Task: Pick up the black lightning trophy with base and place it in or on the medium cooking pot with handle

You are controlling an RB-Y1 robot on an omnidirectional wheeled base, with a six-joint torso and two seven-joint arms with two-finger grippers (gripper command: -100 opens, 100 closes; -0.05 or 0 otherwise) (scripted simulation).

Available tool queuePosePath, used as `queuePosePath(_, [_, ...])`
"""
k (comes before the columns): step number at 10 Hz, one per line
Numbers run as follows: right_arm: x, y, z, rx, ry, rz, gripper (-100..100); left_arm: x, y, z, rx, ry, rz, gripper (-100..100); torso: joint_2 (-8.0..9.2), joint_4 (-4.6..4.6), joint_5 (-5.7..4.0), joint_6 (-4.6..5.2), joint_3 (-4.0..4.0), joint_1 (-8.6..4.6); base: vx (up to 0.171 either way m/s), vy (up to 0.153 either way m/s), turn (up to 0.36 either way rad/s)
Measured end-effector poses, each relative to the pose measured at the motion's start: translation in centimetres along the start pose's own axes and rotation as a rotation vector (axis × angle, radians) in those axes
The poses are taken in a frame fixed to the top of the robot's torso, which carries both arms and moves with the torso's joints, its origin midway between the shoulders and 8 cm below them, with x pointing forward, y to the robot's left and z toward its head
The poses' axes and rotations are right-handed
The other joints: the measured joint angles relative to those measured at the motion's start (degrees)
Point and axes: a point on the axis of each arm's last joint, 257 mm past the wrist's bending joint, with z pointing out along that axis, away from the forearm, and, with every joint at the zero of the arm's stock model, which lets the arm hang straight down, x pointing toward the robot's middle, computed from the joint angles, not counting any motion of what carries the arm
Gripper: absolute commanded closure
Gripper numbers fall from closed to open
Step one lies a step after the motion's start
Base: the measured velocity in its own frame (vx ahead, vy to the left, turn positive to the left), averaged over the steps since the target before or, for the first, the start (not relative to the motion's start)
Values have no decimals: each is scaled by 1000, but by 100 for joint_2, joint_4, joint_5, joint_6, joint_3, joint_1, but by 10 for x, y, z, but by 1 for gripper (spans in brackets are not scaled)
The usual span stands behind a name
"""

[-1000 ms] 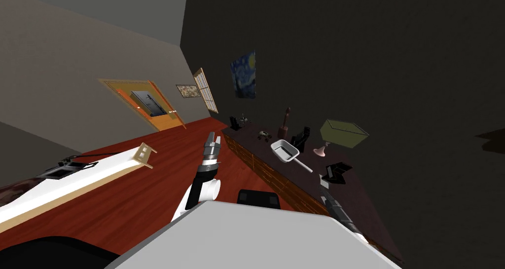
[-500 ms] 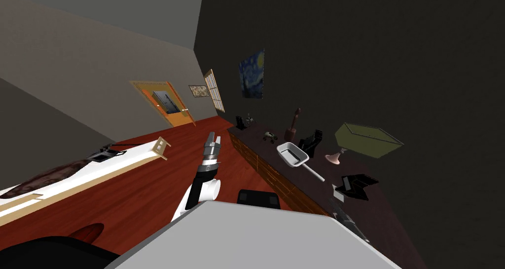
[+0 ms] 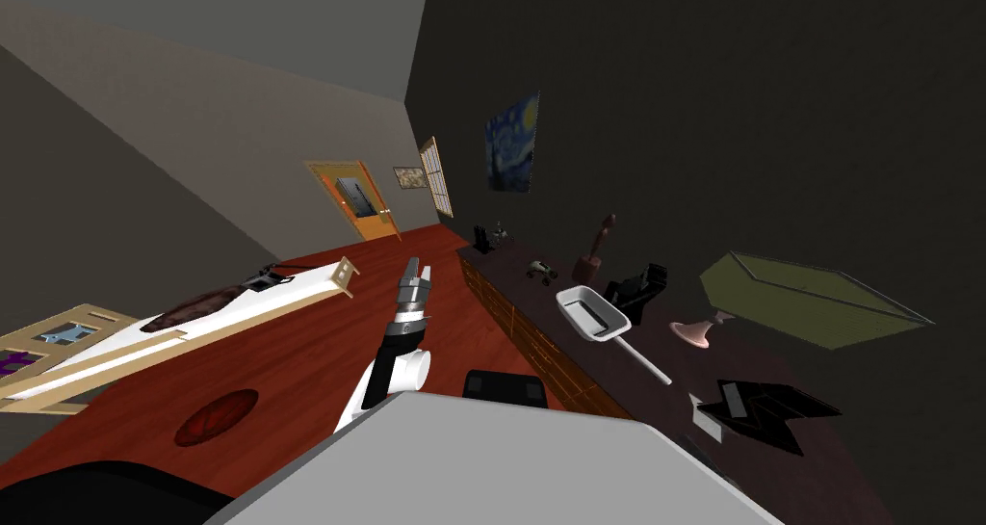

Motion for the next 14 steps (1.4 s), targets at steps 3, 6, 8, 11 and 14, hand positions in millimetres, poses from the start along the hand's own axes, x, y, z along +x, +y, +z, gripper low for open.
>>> queuePosePath(3, [-18,-51,-26,129,-7,-34,-100,0,0,0,0,0,0,0,6,1,-3,5,2,-10,48,35,232])
queuePosePath(6, [-41,-95,-62,247,-15,-70,-100,0,0,0,0,0,0,0,5,2,-2,1,3,-10,47,22,160])
queuePosePath(8, [-57,-117,-84,314,-21,-93,-100,0,0,0,0,0,0,0,4,1,-1,0,2,-9,46,20,183])
queuePosePath(11, [-74,-149,-117,411,-33,-122,-100,0,0,0,0,0,0,0,10,3,-4,7,5,-13,41,16,174])
queuePosePath(14, [-101,-173,-147,499,-46,-155,-100,0,0,0,0,0,0,0,8,2,-3,4,4,-12,39,8,132])
